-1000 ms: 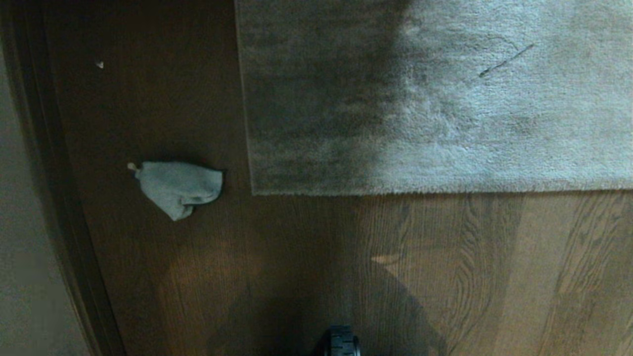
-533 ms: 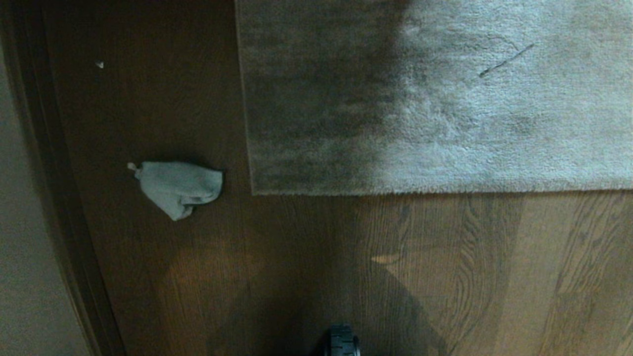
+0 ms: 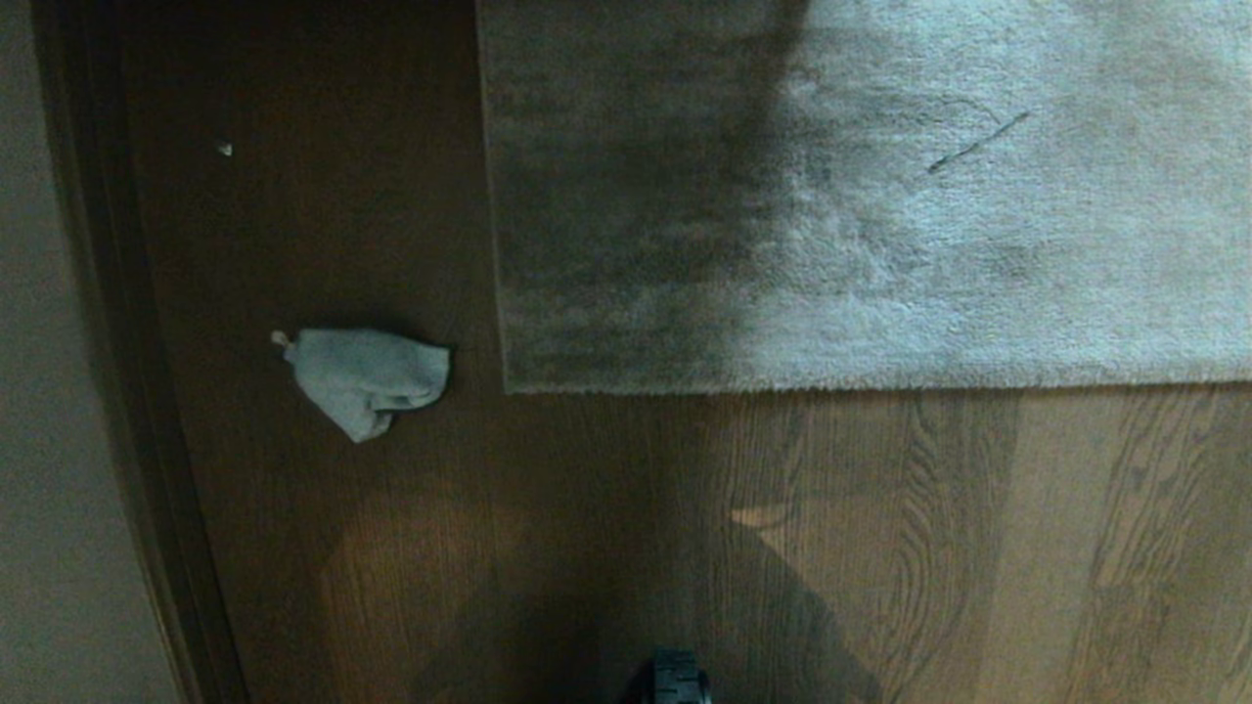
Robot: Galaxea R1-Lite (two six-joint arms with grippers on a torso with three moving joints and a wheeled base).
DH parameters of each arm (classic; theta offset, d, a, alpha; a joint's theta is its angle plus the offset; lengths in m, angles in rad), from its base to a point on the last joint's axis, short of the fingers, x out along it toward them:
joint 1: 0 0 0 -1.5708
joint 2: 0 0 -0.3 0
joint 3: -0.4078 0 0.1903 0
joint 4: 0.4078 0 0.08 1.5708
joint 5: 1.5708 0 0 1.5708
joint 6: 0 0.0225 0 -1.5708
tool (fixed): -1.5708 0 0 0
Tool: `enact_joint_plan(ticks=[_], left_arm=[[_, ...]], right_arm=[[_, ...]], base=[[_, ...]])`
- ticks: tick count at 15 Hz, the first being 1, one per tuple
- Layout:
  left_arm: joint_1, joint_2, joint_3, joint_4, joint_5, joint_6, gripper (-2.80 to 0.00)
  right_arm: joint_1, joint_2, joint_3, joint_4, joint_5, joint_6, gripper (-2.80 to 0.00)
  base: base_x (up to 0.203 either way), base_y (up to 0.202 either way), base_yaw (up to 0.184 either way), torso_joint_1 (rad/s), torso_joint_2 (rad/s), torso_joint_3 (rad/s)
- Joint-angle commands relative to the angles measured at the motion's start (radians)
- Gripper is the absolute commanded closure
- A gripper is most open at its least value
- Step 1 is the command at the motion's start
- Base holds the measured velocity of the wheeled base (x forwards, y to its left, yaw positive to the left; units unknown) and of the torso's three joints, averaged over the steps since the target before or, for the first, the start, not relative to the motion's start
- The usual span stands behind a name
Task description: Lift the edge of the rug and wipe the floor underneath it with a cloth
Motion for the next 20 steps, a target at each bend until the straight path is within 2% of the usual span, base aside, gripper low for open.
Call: enact_joint_plan(ticks=[1, 20], left_arm=[[0.000, 0.000, 0.000, 0.000, 0.000, -0.001, 0.00], [0.000, 0.000, 0.000, 0.000, 0.000, -0.004, 0.00]], right_arm=[[0.000, 0.001, 0.000, -0.001, 0.000, 0.000, 0.00], [0.000, 0.001, 0.000, -0.001, 0.000, 0.000, 0.00]], base=[[0.000, 0.000, 0.000, -0.001, 0.00, 0.189], [0.000, 0.000, 0.000, 0.002, 0.00, 0.201]])
